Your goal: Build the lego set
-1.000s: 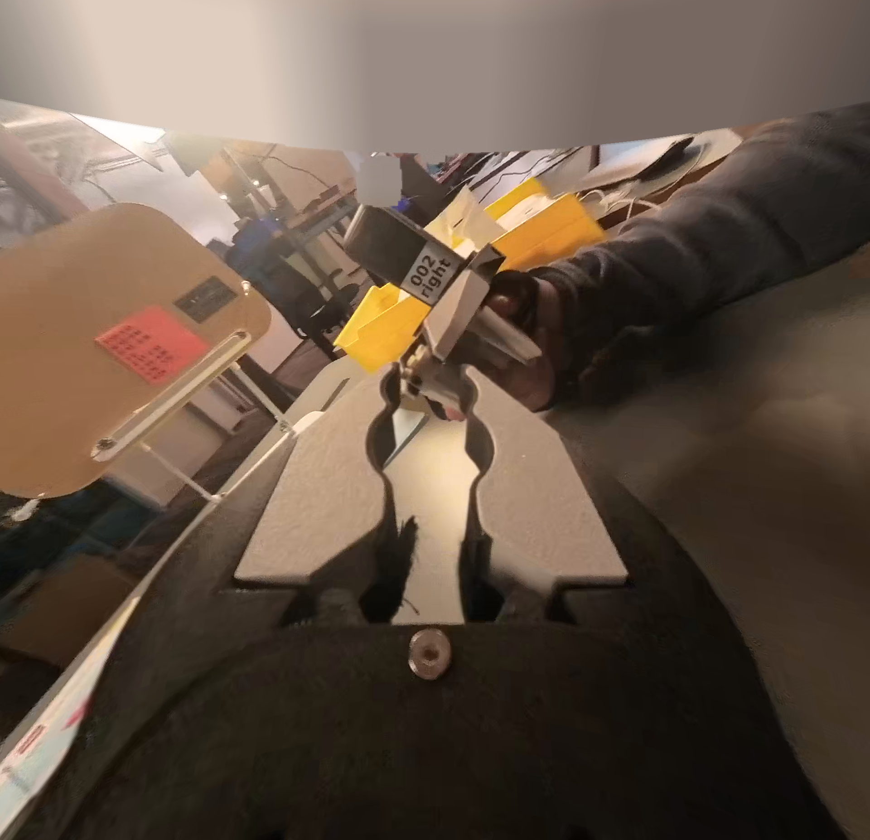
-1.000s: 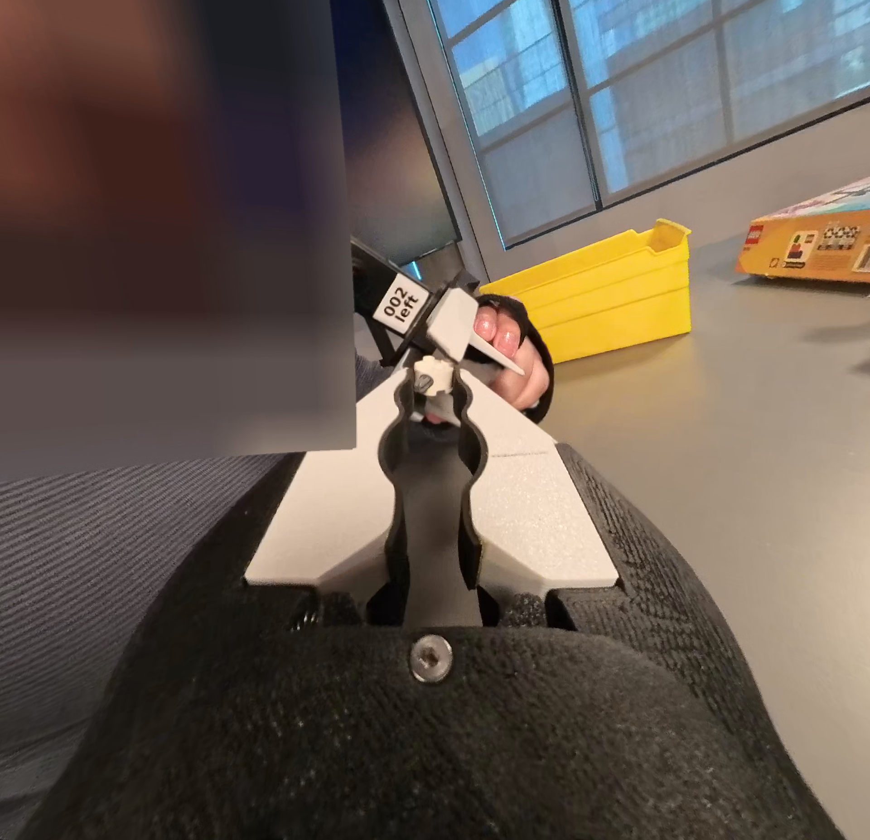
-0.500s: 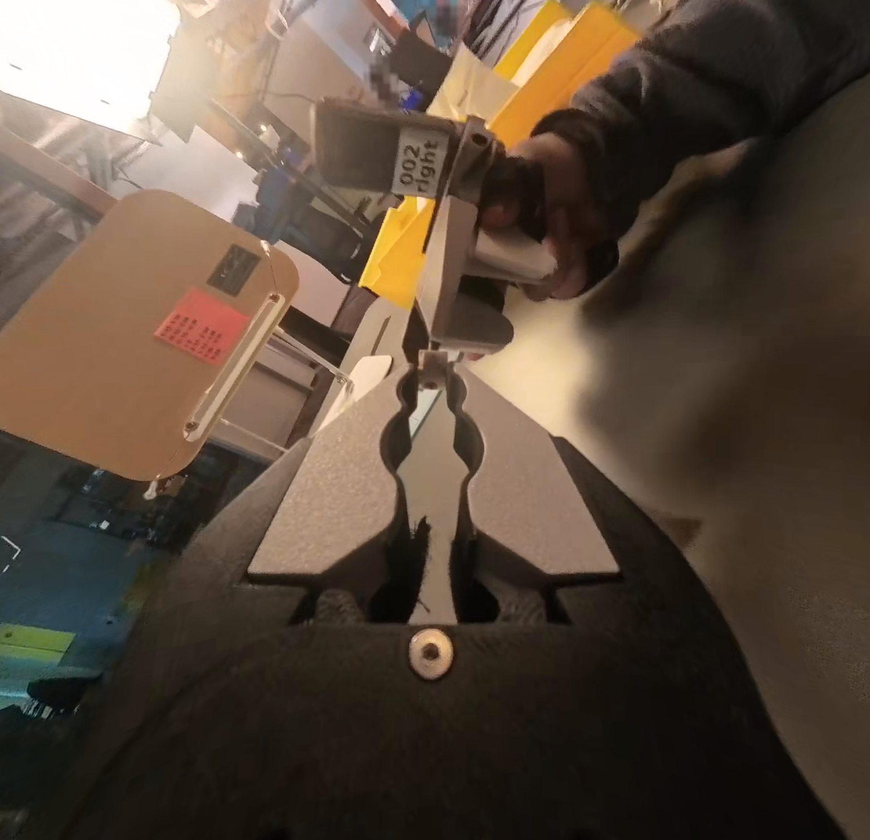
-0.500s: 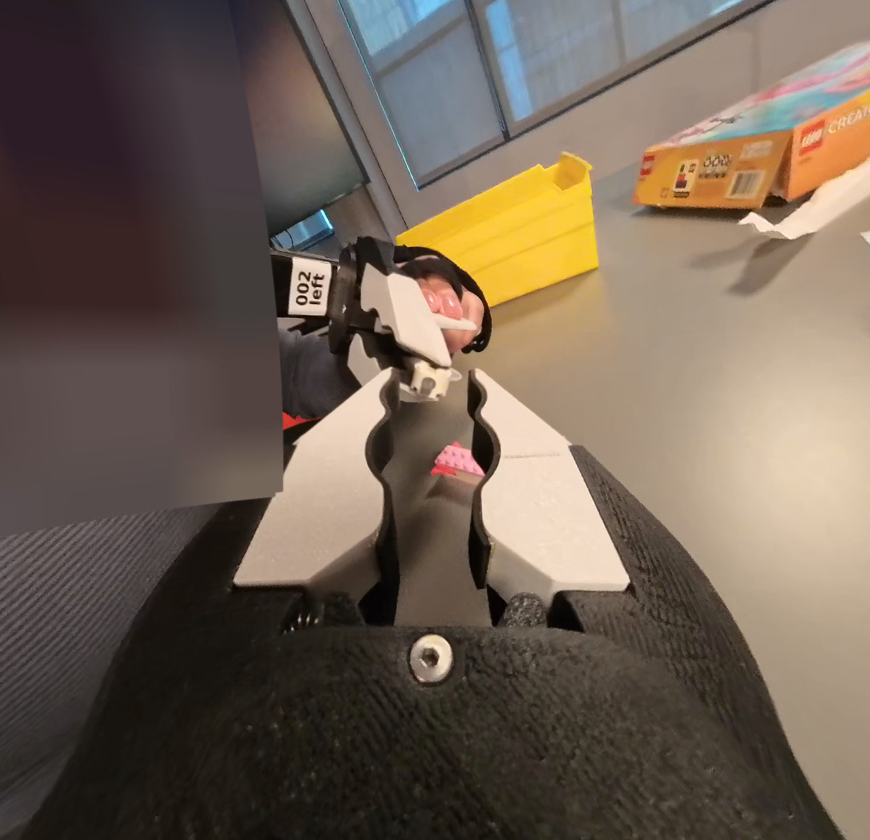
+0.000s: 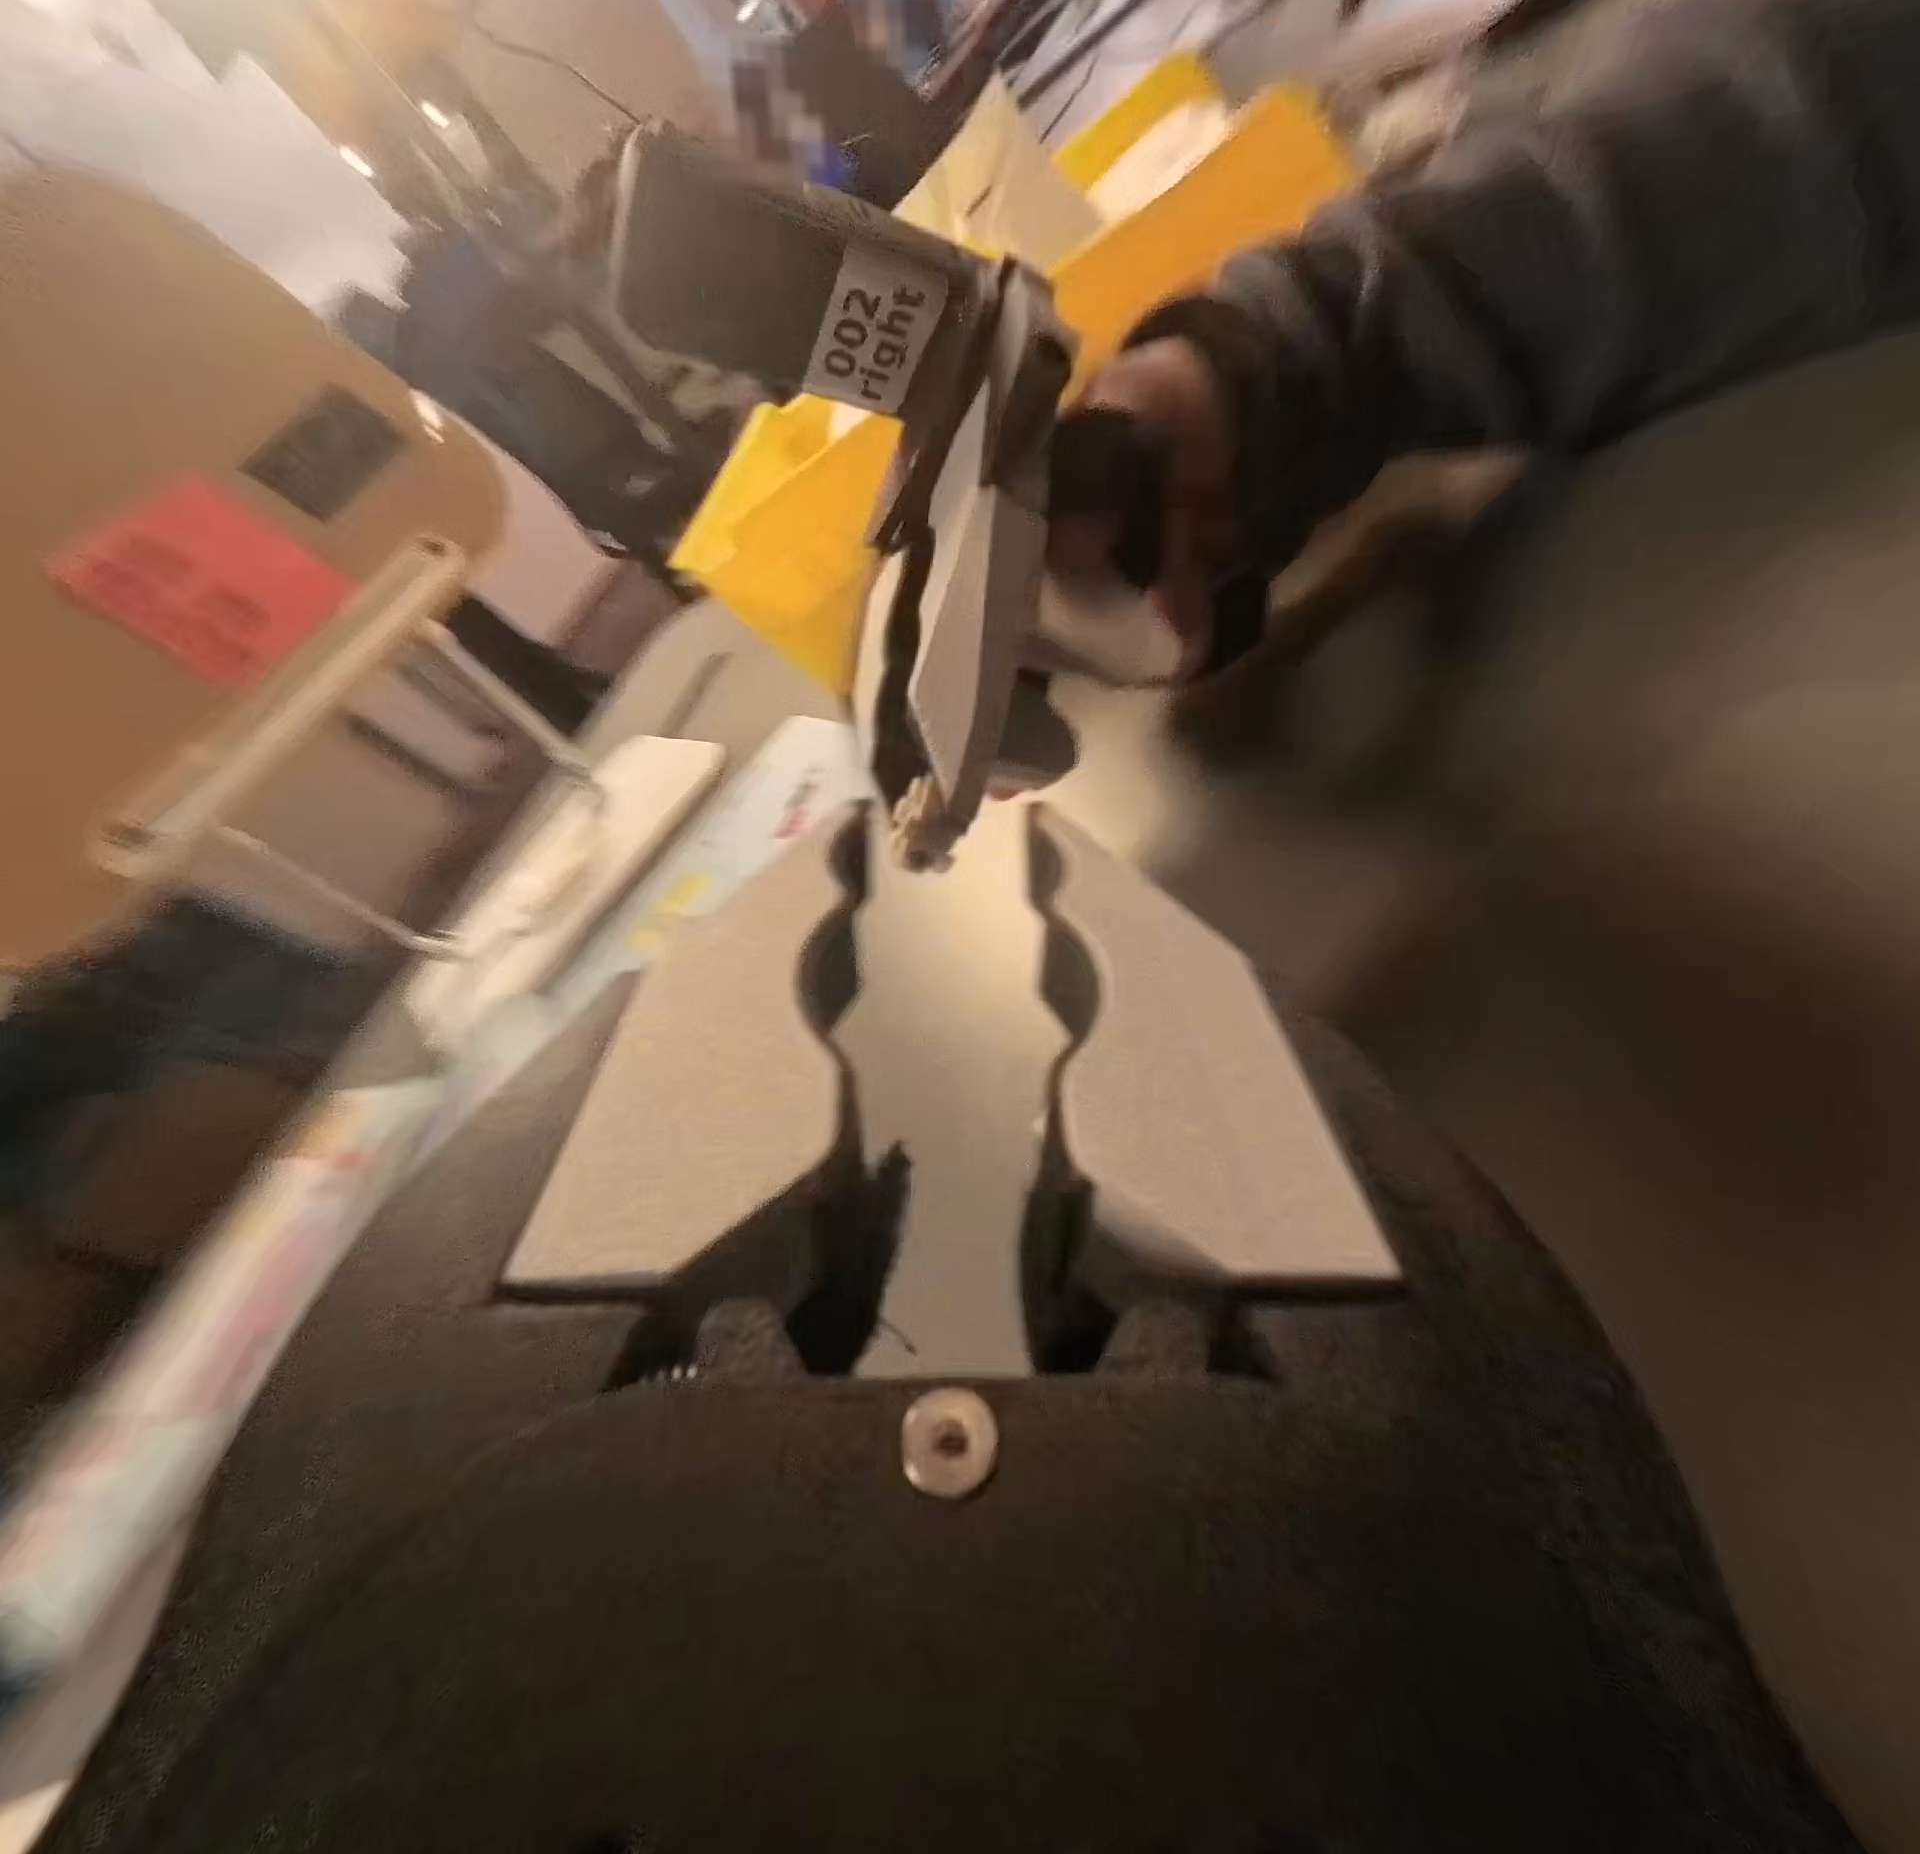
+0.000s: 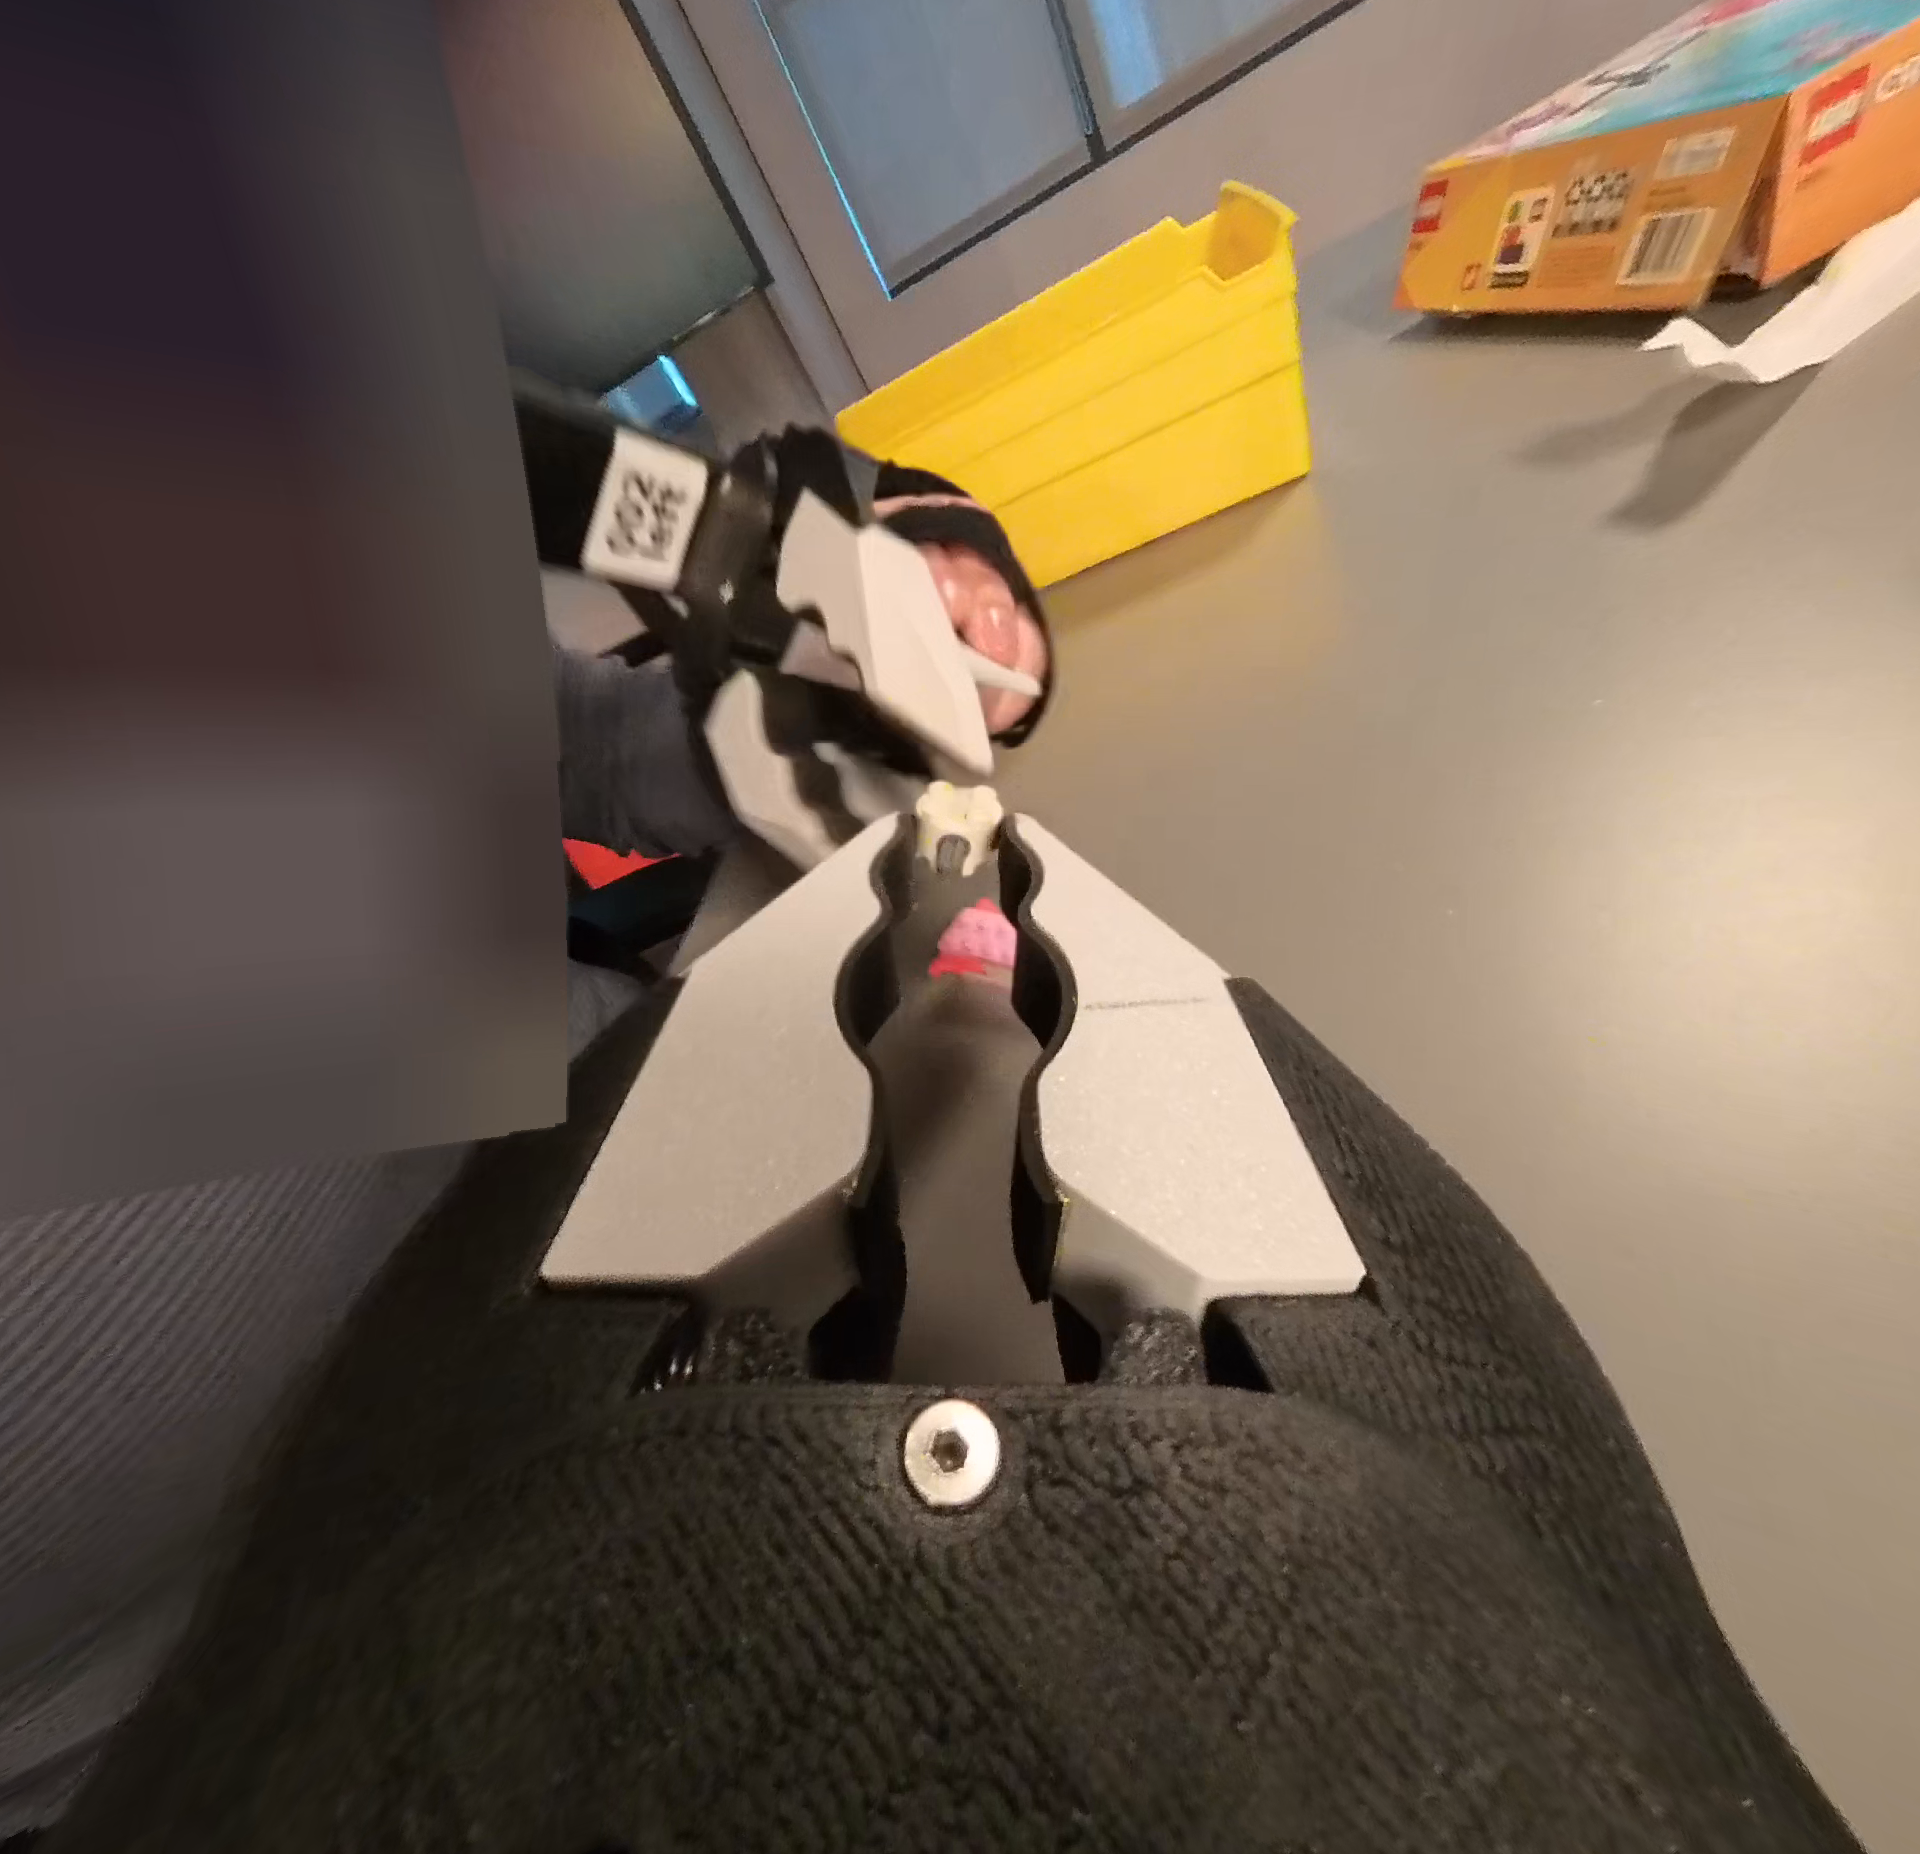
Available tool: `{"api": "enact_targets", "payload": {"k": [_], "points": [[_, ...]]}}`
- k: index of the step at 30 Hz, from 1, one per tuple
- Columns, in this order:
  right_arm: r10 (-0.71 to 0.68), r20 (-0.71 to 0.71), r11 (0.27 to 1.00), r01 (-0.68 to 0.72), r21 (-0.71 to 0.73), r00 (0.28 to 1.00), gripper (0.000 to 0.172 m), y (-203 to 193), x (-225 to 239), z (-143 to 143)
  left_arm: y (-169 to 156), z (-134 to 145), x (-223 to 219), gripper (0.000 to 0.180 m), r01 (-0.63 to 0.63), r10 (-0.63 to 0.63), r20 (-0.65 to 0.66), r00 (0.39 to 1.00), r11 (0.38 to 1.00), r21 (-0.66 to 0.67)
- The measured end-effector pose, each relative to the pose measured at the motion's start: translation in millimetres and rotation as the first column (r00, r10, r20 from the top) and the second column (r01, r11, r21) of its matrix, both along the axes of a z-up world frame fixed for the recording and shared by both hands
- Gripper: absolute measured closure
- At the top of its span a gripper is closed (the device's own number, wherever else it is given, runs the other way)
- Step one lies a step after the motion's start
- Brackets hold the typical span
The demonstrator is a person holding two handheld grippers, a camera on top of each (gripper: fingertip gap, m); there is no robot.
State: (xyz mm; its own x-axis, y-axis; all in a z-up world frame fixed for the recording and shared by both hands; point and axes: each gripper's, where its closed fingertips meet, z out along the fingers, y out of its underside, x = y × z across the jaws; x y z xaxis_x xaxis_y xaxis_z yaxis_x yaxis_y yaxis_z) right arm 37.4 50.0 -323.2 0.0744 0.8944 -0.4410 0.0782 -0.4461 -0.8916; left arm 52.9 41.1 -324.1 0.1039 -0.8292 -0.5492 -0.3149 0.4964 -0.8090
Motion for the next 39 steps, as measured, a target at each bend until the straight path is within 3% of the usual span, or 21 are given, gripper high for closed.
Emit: {"api": "enact_targets", "payload": {"k": [1, 3, 5, 8, 11, 16, 29, 33, 36, 39], "points": [[-0.019, 0.017, 1.000, 0.019, 0.020, 1.000, 0.157, 3, 2, -2, -4, 3, -4, 0.131, 0.033, -0.027, 0.035, 0.999, 0.987, -0.156], [-0.053, 0.031, 0.997, 0.051, 0.050, 0.998, 0.158, 8, 5, -4, 3, 6, -16, 0.098, 0.009, 0.033, 0.086, 0.996, 0.893, -0.449], [-0.069, 0.061, 0.995, 0.064, 0.079, 0.996, 0.158, 11, 6, -9, 8, -6, -27, 0.090, -0.091, 0.141, 0.041, 0.989, 0.807, -0.584], [-0.066, 0.101, 0.994, 0.056, 0.095, 0.993, 0.158, 11, 3, -18, 3, -45, -35, 0.094, -0.307, 0.264, -0.160, 0.951, 0.762, -0.571], [-0.056, 0.117, 0.995, 0.046, 0.090, 0.991, 0.157, 10, 1, -23, -6, -75, -38, 0.094, -0.445, 0.310, -0.325, 0.893, 0.707, -0.549], [-0.072, 0.119, 0.993, 0.059, 0.107, 0.990, 0.158, 12, 4, -23, -9, -80, -38, 0.116, -0.492, 0.345, -0.354, 0.869, 0.667, -0.559], [-0.049, 0.125, 0.994, 0.037, 0.101, 0.991, 0.158, 9, 5, -24, 19, -81, -73, 0.123, -0.587, 0.418, -0.424, 0.804, 0.672, -0.451], [-0.046, 0.126, 0.994, 0.033, 0.106, 0.991, 0.158, 9, 5, -24, 4, -76, -58, 0.112, -0.372, 0.202, -0.353, 0.913, 0.765, -0.525], [-0.043, 0.134, 0.993, 0.027, 0.117, 0.990, 0.158, 7, 4, -25, 2, -76, -56, 0.104, -0.217, 0.042, -0.337, 0.941, 0.838, -0.500], [-0.040, 0.142, 0.992, 0.023, 0.120, 0.989, 0.158, 7, 3, -26, -2, -67, -50, 0.105, -0.082, -0.085, -0.288, 0.954, 0.848, -0.524]]}}
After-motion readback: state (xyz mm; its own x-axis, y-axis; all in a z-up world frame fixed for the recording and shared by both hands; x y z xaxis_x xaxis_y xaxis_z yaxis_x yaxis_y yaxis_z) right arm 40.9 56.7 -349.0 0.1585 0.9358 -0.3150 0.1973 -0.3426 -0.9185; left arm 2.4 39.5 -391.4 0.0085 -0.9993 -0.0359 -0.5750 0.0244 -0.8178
